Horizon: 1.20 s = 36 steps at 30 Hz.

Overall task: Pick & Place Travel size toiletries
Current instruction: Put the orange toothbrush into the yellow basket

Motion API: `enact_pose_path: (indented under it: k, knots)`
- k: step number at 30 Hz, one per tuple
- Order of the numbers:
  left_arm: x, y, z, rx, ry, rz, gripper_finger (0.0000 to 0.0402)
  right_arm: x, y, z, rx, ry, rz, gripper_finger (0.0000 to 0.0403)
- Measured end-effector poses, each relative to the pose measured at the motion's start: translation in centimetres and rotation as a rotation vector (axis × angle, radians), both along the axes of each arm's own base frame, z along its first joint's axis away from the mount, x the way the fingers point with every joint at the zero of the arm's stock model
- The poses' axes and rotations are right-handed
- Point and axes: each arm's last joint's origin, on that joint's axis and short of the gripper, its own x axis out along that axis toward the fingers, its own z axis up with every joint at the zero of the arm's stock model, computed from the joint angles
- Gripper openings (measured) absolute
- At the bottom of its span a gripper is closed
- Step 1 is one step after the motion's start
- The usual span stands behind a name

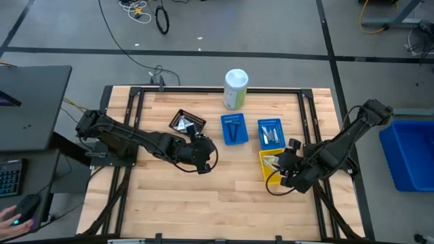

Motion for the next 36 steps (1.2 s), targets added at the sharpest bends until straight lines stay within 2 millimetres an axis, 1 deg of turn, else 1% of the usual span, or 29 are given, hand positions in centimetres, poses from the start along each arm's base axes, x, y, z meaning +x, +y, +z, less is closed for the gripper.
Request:
enact_pose_path:
  k: [3, 5, 7, 9, 11, 14, 17, 19, 21, 23, 25, 27, 29, 31, 34, 36]
  knots:
    - [0.0, 0.0, 0.0, 0.0, 0.0, 0.0, 0.0155, 0.0, 0.1, 2.1, 0.02, 0.013, 0.008, 0.0193]
    - [0.0, 0.0, 0.0, -0.001, 0.0, 0.001, 0.0155, 0.0, 0.1, 3.0, 0.031, 0.008, 0.009, 0.0194]
    - [0.0, 0.0, 0.0, -0.006, -0.004, 0.005, 0.0155, 0.1, 0.2, 3.3, 0.042, -0.002, 0.008, 0.0193]
    - [0.0, 0.0, 0.0, -0.015, -0.009, 0.013, 0.0155, 0.2, 0.3, 3.0, 0.064, 0.006, 0.015, 0.019]
    - [0.0, 0.0, 0.0, -0.019, -0.011, 0.015, 0.0155, 0.3, 0.5, 2.2, 0.081, 0.019, 0.022, 0.0187]
    - [0.0, 0.0, 0.0, -0.019, -0.012, 0.016, 0.0155, 0.7, 0.9, 0.3, 0.1, 0.0, 0.037, 0.0187]
    - [0.0, 0.0, 0.0, -0.019, -0.012, 0.016, 0.0155, 1.3, 1.4, -1.7, 0.096, 0.006, 0.114, 0.0198]
    - [0.0, 0.0, 0.0, -0.02, -0.012, 0.016, 0.0155, 1.8, 1.9, -2.3, 0.105, -0.032, 0.17, 0.0208]
    - [0.0, 0.0, 0.0, -0.018, -0.011, 0.015, 0.0155, 2.6, 2.4, -2.4, 0.093, -0.078, 0.233, 0.022]
    - [0.0, 0.0, 0.0, -0.017, -0.011, 0.014, 0.0155, 3.7, 2.8, -2.3, 0.067, -0.125, 0.305, 0.0232]
    - [0.0, 0.0, 0.0, -0.018, -0.011, 0.014, 0.0155, 5.2, 2.8, -2.4, 0.063, -0.159, 0.372, 0.024]
    - [0.0, 0.0, 0.0, -0.017, -0.012, 0.014, 0.0155, 6.9, 2.6, -3.1, 0.09, -0.166, 0.418, 0.0244]
    - [0.0, 0.0, 0.0, -0.017, -0.012, 0.014, 0.0155, 8.7, 2.1, -4.1, 0.121, -0.17, 0.435, 0.0243]
    - [0.0, 0.0, 0.0, -0.017, -0.012, 0.013, 0.0155, 10.3, 1.5, -5.5, 0.143, -0.138, 0.458, 0.0238]
    - [0.0, 0.0, 0.0, -0.016, -0.011, 0.013, 0.0155, 12.0, 0.5, -7.8, 0.163, -0.041, 0.475, 0.0228]
    - [0.0, 0.0, 0.0, -0.016, -0.011, 0.013, 0.0155, 12.8, 0.1, -9.1, 0.143, 0.035, 0.47, 0.0221]
